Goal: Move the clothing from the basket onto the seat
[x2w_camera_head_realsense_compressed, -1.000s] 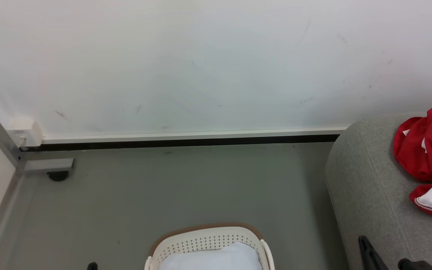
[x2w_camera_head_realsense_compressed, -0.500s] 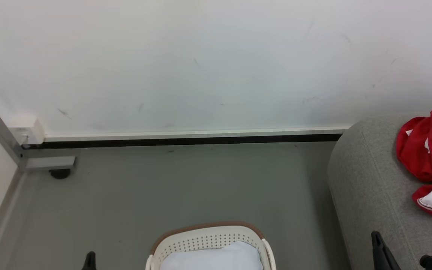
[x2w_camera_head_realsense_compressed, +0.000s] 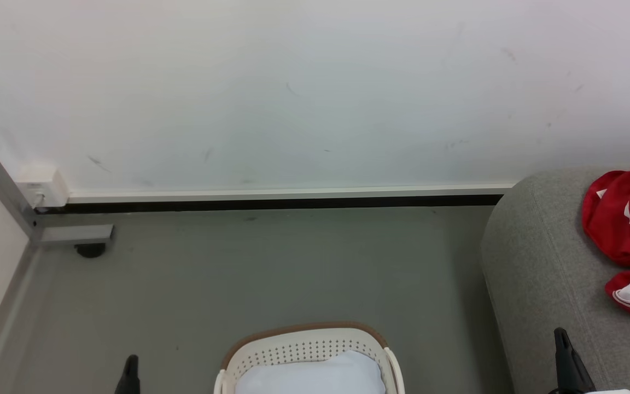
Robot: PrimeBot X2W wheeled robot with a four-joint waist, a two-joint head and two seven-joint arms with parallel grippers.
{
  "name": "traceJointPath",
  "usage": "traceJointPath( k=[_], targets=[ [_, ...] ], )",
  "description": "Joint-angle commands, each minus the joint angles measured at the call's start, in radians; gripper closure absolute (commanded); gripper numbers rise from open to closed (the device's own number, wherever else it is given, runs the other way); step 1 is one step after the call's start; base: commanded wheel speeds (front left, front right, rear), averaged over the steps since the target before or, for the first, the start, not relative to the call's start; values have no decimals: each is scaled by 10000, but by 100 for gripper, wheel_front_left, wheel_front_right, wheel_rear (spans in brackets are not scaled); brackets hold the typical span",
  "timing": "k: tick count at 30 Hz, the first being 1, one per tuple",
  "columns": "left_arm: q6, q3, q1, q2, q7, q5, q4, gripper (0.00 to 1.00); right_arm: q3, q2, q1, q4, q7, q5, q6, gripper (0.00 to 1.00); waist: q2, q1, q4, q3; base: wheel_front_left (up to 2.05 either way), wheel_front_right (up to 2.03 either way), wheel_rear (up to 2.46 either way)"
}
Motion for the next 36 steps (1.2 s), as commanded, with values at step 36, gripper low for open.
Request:
traceJointPath(
  k=[36],
  targets=[
    [-114,215,-1102,57,1114,-4002,149,100,-585,-124,-517,-574,1125,4425,-13,100,0,0,199,116,0,0,0]
  ],
)
